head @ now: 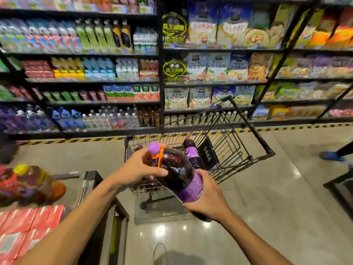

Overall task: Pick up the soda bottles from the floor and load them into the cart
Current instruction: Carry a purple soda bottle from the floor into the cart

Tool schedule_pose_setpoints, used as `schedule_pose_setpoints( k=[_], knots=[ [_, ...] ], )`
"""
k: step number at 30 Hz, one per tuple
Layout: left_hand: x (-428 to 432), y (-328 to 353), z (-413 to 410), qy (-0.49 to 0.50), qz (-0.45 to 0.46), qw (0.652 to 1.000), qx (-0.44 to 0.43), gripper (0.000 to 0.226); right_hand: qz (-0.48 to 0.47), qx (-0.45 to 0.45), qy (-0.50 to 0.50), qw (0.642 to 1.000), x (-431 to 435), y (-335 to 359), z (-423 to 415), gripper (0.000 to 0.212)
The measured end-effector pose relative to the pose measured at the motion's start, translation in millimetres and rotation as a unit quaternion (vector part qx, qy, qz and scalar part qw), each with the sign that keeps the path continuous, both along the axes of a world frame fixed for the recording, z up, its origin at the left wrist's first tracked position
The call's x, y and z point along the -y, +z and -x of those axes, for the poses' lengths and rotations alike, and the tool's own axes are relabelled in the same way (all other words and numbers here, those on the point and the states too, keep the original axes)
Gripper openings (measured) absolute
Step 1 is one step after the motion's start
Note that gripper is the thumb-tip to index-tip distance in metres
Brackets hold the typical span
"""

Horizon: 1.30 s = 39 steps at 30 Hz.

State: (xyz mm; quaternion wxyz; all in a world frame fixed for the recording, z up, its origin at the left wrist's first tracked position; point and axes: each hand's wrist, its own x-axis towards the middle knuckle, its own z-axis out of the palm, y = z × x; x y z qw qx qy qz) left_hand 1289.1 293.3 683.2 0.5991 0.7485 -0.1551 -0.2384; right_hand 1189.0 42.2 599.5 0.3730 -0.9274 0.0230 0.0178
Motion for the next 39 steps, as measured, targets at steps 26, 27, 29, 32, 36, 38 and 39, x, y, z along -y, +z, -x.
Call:
schedule_pose_setpoints(
  k=[26, 27, 29, 32, 36, 38, 39],
  knots=[
    [119.4, -100.6, -346.0, 0.084, -0.031, 0.991, -0.097, 0.083, -0.165, -0.117, -0.106, 0.974, 45.2, -96.0, -325.6, 0.103],
    [120.1, -110.3, -351.3, 0.091, -0.04, 0.989, -0.108, 0.083, -0.171, -0.125, -0.105, 0.972, 45.8, -104.7, -329.5, 0.101],
    [121.4, -130.0, -359.3, 0.102, -0.047, 0.985, -0.13, 0.076, -0.181, -0.149, -0.101, 0.967, 47.2, -122.1, -337.8, 0.1],
    [125.1, -166.9, -370.3, 0.123, -0.05, 0.976, -0.174, 0.076, -0.183, -0.185, -0.109, 0.959, 49.7, -156.3, -350.1, 0.102],
    [137.9, -231.3, -388.1, 0.159, -0.047, 0.96, -0.228, 0.075, -0.165, -0.22, -0.137, 0.952, 54.4, -208.5, -361.6, 0.1],
    [145.9, -260.6, -397.3, 0.162, -0.049, 0.955, -0.243, 0.062, -0.153, -0.238, -0.152, 0.947, 53.5, -234.4, -366.0, 0.099],
    [148.7, -275.8, -402.0, 0.158, -0.048, 0.955, -0.248, 0.06, -0.15, -0.25, -0.163, 0.943, 51.7, -246.5, -367.5, 0.1]
  ],
)
